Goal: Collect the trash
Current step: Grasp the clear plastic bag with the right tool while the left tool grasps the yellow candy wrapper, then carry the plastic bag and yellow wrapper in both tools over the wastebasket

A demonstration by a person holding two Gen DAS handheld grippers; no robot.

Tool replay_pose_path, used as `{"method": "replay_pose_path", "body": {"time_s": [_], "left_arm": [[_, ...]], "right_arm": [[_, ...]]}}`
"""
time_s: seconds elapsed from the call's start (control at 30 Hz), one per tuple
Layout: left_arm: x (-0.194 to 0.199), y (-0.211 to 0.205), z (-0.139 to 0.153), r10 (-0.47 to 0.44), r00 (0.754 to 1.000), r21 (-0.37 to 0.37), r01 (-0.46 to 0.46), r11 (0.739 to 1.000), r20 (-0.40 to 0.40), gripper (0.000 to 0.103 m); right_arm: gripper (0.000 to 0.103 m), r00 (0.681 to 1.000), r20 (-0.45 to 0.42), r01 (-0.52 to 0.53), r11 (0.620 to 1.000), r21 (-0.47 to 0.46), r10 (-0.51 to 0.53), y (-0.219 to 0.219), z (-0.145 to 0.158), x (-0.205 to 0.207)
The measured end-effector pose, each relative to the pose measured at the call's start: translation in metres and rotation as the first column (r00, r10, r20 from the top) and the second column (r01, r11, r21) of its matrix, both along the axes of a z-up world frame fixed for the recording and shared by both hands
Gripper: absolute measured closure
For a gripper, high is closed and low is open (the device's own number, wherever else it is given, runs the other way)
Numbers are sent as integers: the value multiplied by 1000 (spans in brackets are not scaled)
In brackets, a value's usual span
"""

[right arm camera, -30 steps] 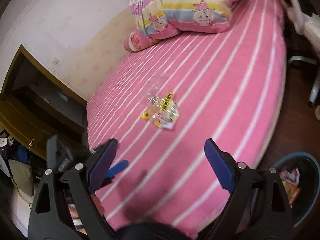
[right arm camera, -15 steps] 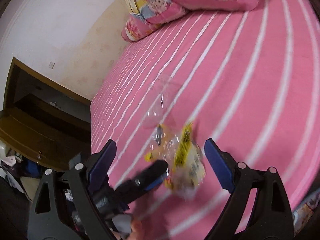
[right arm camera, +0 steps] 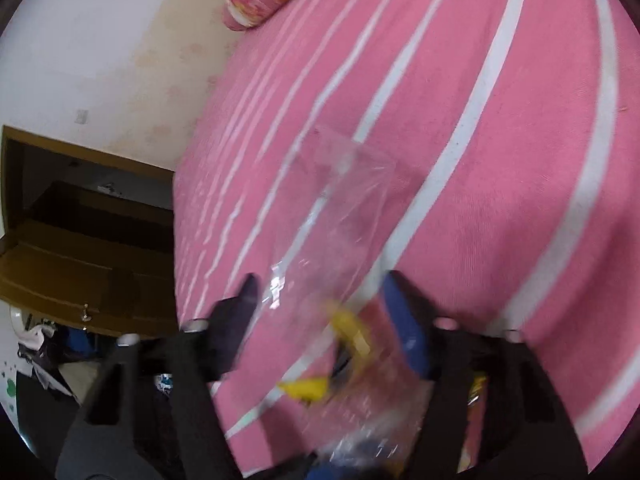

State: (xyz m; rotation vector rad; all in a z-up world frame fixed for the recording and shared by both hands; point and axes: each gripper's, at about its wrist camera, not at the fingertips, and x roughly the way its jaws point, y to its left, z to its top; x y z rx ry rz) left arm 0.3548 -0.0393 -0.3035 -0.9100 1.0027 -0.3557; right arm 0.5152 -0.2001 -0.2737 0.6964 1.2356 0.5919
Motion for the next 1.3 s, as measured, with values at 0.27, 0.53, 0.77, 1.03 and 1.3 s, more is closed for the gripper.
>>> {"method": "replay_pose_path", "body": {"time_s": [0.27,0.53,0.77,1.03,1.3], "left_arm": [[-14,9,6,34,999,-28,-34,999,9,85],[-54,5,48,17,997,0,-17,1000,70,96],[-118,-3,85,11,996,2,-11,1000,92,96],[-196,-50,128,-54,989,12,53,999,137,96],[-253,-114,153,-146,975,50,140,989,165,96]], "right_arm": [[85,994,46,95,991,98,-100,-28,8,-25],[85,973,180,135,988,78,-147,-64,63,-93],[85,961,204,166,979,123,-188,-108,99,-182],[85,942,220,225,962,153,-255,-162,140,-285],[85,916,235,299,944,140,-325,-221,155,-374]]}}
